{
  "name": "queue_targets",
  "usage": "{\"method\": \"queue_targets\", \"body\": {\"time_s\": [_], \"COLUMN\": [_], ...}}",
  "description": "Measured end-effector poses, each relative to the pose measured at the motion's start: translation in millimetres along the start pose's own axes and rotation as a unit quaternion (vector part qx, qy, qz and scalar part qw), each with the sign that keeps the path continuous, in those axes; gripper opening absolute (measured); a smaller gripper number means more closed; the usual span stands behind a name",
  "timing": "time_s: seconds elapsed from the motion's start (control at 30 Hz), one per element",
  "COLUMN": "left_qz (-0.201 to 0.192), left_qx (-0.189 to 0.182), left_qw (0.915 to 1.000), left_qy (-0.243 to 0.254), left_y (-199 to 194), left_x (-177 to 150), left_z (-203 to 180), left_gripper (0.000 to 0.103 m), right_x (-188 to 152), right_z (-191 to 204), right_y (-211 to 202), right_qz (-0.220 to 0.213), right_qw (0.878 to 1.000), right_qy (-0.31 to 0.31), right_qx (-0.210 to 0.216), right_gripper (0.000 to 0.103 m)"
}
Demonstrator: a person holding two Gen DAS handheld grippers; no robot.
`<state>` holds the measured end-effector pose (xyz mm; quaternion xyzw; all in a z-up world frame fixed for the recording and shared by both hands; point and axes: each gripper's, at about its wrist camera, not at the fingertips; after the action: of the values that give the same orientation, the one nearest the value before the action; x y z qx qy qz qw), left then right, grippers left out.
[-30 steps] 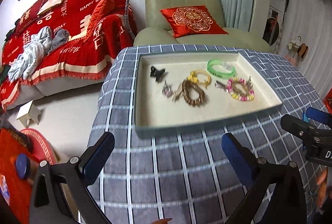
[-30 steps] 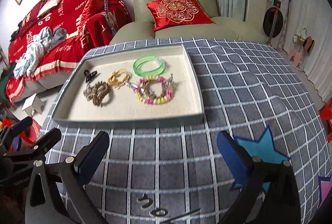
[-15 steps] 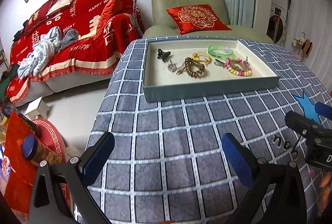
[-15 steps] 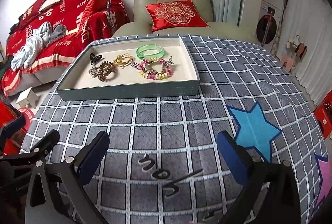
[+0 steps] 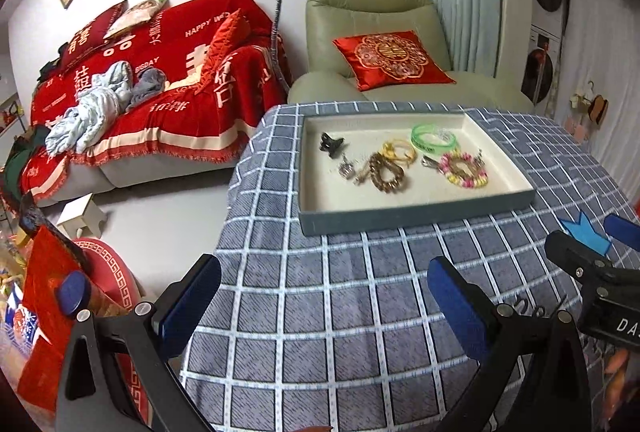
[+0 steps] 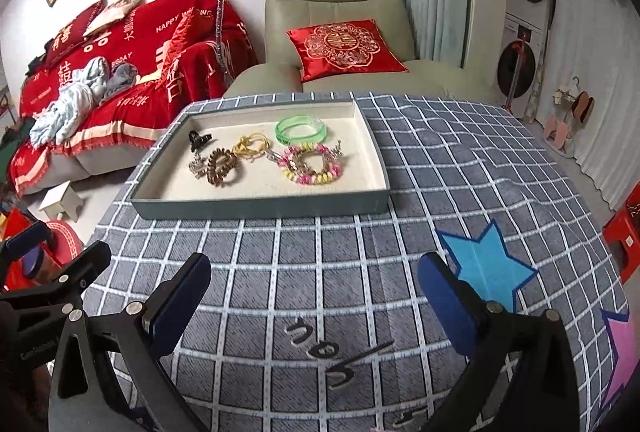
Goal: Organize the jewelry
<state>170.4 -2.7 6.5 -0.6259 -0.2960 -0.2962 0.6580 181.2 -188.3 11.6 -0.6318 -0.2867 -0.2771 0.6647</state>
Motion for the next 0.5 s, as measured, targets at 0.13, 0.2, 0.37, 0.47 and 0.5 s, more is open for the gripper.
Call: {"method": "queue_targets", "body": {"time_s": [0.13, 0.2, 0.37, 0.47, 0.5], "left_qz": [0.000, -0.001, -0.003, -0.002, -0.002], "left_qx": [0.004, 0.005, 0.001, -0.001, -0.001], "left_qw": [0.9999, 0.9999, 0.9998, 0.9999, 0.9999], "left_qy": [-0.013, -0.015, -0.017, -0.014, -0.015], "left_y": [4, 5, 5, 5, 5], "left_x": [10, 13, 18, 19, 19], "left_z": [4, 4, 3, 0, -1], "left_gripper": [0.103, 0.103, 0.103, 0.103, 0.103], "right_x": [10, 15, 22, 24, 24], "right_z": [2, 3, 1, 0, -1], "right_y": [1, 1, -1, 0, 0], "right_qz": [-0.007, -0.012, -0.019, -0.019, -0.019], "right_qw": [1.000, 1.000, 1.000, 1.000, 1.000], "right_qy": [-0.001, -0.003, -0.004, -0.004, -0.004], "right_qx": [0.001, -0.001, -0.003, -0.005, -0.006], "right_gripper": [0.103, 0.103, 0.103, 0.103, 0.103]}}
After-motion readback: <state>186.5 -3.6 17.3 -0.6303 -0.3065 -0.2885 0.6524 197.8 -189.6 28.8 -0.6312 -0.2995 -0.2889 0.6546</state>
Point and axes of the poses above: each gripper's, at about its wrist camera, not at the fingertips, and y roughly the way its jaws point, z to its left, x to its top, and after that the axes turned 1 degree about -z, right-handed
